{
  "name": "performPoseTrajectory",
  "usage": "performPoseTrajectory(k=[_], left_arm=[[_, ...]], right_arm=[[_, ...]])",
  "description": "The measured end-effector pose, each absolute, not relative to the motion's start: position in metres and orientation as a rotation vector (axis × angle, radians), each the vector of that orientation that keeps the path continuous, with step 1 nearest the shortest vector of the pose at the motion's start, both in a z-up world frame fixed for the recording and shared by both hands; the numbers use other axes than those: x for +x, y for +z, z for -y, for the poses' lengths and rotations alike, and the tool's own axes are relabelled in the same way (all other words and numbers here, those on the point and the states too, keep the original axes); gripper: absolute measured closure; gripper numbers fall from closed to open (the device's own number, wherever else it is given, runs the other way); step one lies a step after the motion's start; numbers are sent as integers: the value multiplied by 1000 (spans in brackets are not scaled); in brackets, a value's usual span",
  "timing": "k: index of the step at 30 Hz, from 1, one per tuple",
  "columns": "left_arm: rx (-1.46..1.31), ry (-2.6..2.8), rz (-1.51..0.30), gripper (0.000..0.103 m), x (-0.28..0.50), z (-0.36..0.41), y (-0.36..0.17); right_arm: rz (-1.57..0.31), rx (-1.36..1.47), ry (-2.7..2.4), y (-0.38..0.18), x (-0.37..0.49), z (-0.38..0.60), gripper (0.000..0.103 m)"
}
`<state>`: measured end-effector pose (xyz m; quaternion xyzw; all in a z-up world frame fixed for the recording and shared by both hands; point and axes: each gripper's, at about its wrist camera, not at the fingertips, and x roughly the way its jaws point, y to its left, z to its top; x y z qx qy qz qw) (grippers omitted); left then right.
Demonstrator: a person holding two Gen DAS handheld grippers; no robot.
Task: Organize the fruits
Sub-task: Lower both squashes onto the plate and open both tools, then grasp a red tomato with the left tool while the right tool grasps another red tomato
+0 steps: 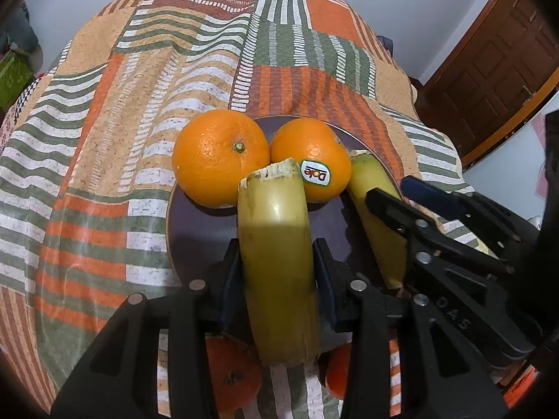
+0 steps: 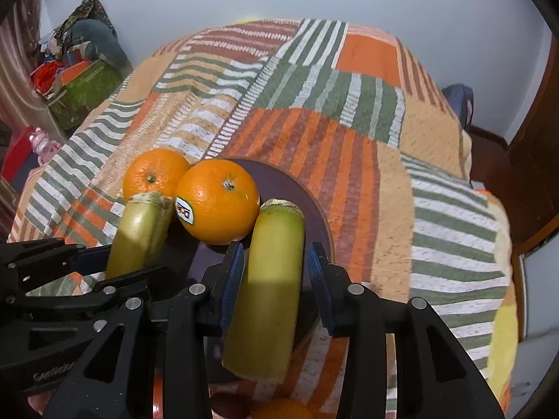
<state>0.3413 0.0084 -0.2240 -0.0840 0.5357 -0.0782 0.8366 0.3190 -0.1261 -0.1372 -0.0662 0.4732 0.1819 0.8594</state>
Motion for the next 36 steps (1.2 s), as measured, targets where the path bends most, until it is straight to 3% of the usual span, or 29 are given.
performPoseTrajectory(k=[13, 19, 22, 25, 28, 31, 36], left_arm=[[-113, -135, -1005, 63, 288, -21, -169], [-75, -127, -974, 59, 253, -32, -154], [-72, -127, -980, 57, 238, -37, -154], [-63, -125, -992, 54, 227, -41, -157], [-45, -120, -1005, 52, 214, -45, -161], [-63, -113, -1020, 41, 205, -49, -167], [-70, -120, -1059, 40, 198, -48, -184]], right_arm=[[-899, -139, 406, -96, 267, 152, 66], [-865, -135, 425, -83, 241, 160, 58], [-859, -145, 439, -82, 228, 160, 58], [-863, -129, 456, -84, 216, 162, 51], [-872, -114, 473, -88, 210, 160, 51], [-896, -118, 498, -97, 205, 153, 51], [-949, -123, 533, -119, 200, 138, 51]])
